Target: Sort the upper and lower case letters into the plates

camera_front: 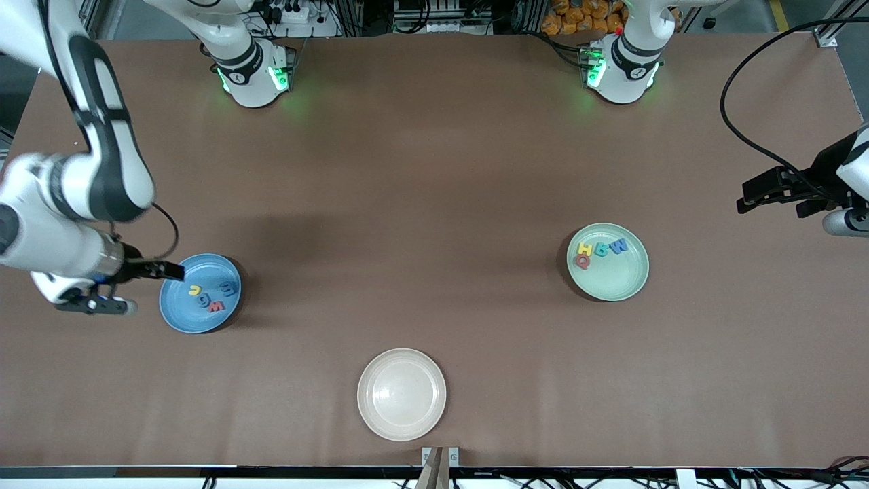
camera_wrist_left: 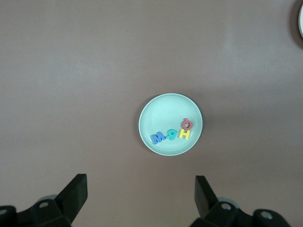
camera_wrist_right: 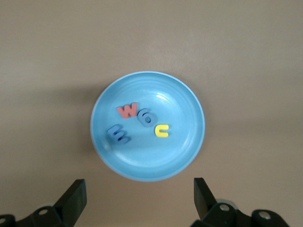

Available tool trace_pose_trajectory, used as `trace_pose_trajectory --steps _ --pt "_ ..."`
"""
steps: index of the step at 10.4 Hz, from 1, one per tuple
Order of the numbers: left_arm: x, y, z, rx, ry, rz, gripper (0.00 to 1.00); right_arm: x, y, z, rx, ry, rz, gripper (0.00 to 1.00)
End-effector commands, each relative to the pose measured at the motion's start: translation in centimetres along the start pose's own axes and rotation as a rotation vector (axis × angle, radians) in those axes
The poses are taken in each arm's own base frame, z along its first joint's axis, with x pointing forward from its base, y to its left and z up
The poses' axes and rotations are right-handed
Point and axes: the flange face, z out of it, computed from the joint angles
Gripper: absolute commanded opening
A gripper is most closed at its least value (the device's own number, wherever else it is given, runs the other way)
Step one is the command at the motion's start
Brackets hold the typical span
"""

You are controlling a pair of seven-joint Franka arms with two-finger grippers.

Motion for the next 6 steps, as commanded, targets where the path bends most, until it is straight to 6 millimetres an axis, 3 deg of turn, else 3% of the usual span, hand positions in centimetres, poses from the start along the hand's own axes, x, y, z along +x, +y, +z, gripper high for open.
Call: trace_pose_trajectory --steps 1,4,6 --pt "-0.5 0.3 -0.4 0.05 -0.005 0.006 1.0 -3.8 -1.3 -8.5 -0.011 0.047 -0.059 1.0" --pt "-0.5 1.1 -0.3 0.051 -0.006 0.021 1.0 -5.1 -2.7 -21.2 -0.012 0.109 -0.076 1.0" --pt "-0.5 1.3 -0.4 0.048 -0.005 0.023 1.0 -6.1 -3.0 -24.8 -0.009 0.119 -0.128 1.0"
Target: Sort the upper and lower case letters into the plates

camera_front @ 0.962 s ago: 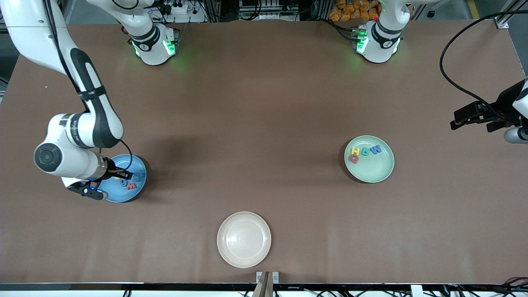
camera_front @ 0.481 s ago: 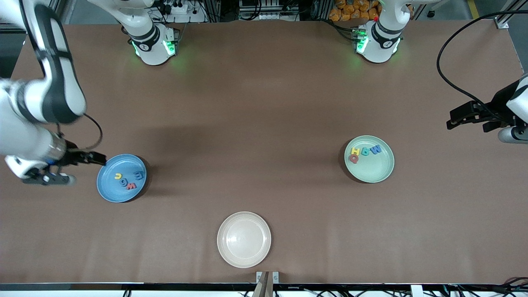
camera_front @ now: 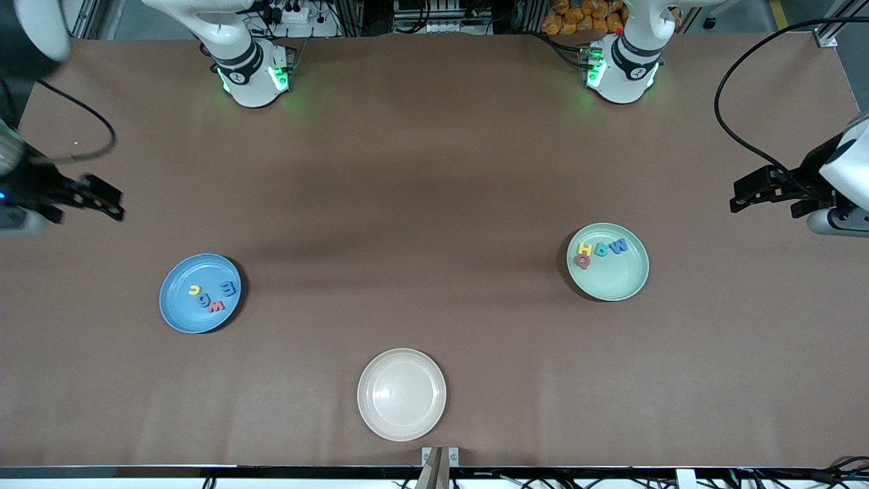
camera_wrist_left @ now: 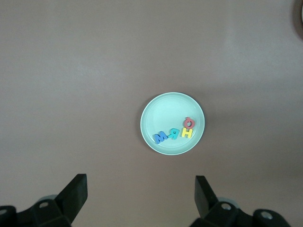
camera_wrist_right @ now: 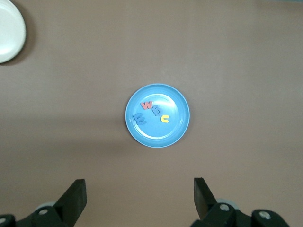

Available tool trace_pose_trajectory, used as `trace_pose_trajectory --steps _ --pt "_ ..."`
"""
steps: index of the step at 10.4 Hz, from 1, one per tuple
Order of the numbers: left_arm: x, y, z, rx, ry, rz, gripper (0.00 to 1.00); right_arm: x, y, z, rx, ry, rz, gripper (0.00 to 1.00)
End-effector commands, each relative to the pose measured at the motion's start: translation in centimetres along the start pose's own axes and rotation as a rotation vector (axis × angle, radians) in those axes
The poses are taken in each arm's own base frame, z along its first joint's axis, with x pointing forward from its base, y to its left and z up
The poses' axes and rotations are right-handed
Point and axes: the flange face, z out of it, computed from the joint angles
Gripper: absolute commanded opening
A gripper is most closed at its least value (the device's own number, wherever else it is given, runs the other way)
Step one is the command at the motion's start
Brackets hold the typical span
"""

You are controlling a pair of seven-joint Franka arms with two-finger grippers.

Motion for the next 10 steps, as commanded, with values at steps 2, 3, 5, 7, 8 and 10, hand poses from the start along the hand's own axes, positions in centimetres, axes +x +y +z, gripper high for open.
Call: trace_pose_trajectory --steps 2,3,5,7,8,10 --pt "-0.5 -0.1 -0.5 0.021 -0.002 -0.007 1.0 -0.5 0.4 -3.9 0.013 -0.007 -0.048 1.0" --pt "-0.5 0.1 -0.5 0.02 -0.002 -0.004 1.0 -0.8 0.2 -4.4 0.05 0.006 -0.04 1.0" --pt "-0.5 0.2 -0.5 0.017 -0.002 -0.007 1.0 -0.9 0.9 -4.6 0.08 0.011 -0.021 1.0" --pt "-0.4 0.2 -0.4 0.015 -0.004 -0.007 1.0 -1.0 1.4 -4.6 0.078 0.013 -0.01 1.0" --pt "-0.4 0.2 -0.4 0.015 -0.004 -0.007 1.0 -1.1 1.7 -4.5 0.078 0.01 -0.004 1.0" --pt "-0.4 0.2 -0.4 0.014 -0.004 -0.007 1.0 -1.1 1.7 -4.4 0.078 0.007 -0.004 1.0"
